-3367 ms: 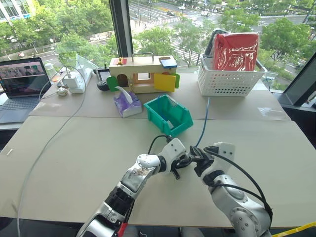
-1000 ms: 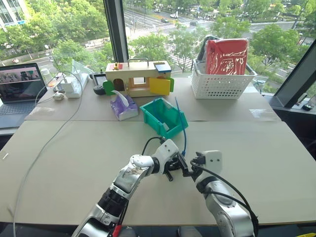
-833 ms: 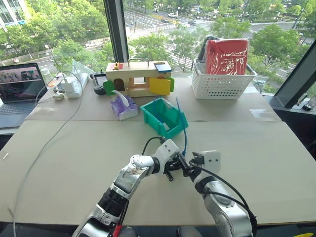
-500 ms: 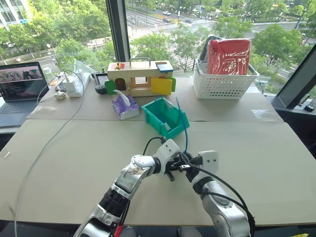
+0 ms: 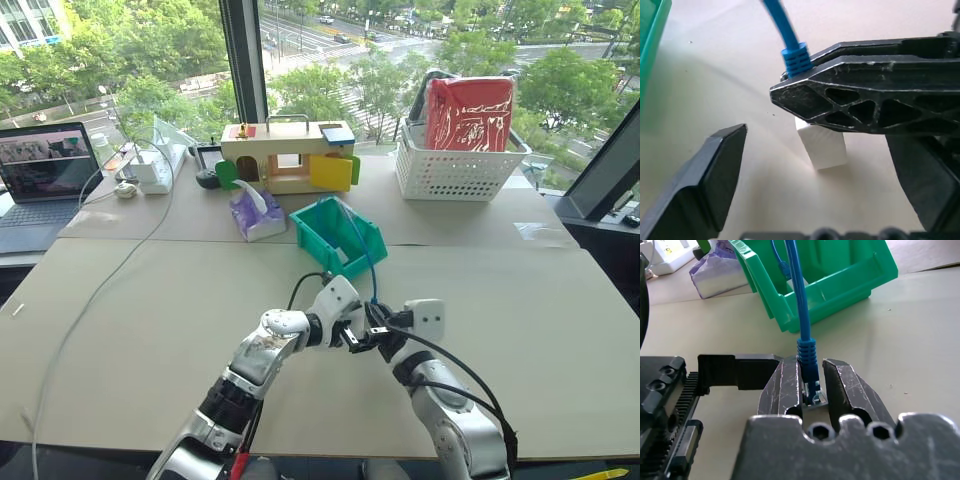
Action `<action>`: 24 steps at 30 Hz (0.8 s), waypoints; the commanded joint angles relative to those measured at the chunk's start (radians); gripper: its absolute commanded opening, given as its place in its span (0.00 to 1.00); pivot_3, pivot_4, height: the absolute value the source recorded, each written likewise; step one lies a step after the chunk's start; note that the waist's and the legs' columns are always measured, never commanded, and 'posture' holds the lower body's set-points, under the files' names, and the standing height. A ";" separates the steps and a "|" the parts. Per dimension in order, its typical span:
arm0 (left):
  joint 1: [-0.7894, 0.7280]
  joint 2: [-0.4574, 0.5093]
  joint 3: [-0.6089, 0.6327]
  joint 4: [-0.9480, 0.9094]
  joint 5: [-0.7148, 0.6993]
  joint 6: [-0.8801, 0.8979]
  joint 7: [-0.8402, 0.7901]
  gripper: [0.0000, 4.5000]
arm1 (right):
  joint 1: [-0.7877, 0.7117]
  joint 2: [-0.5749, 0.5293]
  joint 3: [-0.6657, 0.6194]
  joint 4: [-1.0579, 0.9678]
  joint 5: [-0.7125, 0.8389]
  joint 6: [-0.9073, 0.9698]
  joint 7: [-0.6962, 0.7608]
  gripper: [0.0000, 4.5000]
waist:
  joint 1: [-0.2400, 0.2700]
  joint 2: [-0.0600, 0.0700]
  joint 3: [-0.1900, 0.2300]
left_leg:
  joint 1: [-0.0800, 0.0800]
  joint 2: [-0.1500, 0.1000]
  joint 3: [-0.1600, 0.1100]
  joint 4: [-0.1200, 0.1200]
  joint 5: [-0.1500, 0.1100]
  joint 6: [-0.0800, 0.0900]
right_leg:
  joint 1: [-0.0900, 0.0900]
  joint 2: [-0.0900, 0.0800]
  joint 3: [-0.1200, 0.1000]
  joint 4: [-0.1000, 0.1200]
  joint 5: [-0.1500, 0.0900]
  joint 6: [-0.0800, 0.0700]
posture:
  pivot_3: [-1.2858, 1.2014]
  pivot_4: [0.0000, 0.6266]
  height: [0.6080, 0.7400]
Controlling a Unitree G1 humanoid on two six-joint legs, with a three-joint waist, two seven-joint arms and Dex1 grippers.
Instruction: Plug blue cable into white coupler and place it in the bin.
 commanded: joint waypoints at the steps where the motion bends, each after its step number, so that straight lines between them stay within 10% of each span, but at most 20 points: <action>1: -0.013 0.041 0.039 -0.001 -0.027 -0.048 -0.051 1.00 | -0.001 -0.049 -0.099 0.019 0.011 0.036 -0.006 0.08 | 0.001 0.000 0.000 | 0.000 0.000 0.000 0.000 0.000 0.000 | 0.000 0.000 0.000 0.000 0.000 0.000 | 0.52 0.24 1.00; 11: 0.011 0.168 0.167 0.048 -0.030 -0.147 -0.041 1.00 | -0.391 -0.280 -0.389 -0.141 0.330 0.365 0.029 0.08 | -0.013 0.014 0.022 | -0.006 -0.001 0.000 0.001 0.000 0.000 | -0.006 -0.001 0.001 0.001 0.003 -0.003 | 0.52 0.24 1.00; 24: 0.172 0.135 0.234 -0.180 -0.075 -0.040 0.096 1.00 | -0.968 -0.249 -0.119 0.715 0.129 0.085 0.278 0.08 | -0.028 0.016 0.025 | -0.011 -0.001 0.000 0.001 0.001 0.000 | -0.011 -0.001 0.000 0.002 0.006 -0.007 | 0.52 0.24 1.00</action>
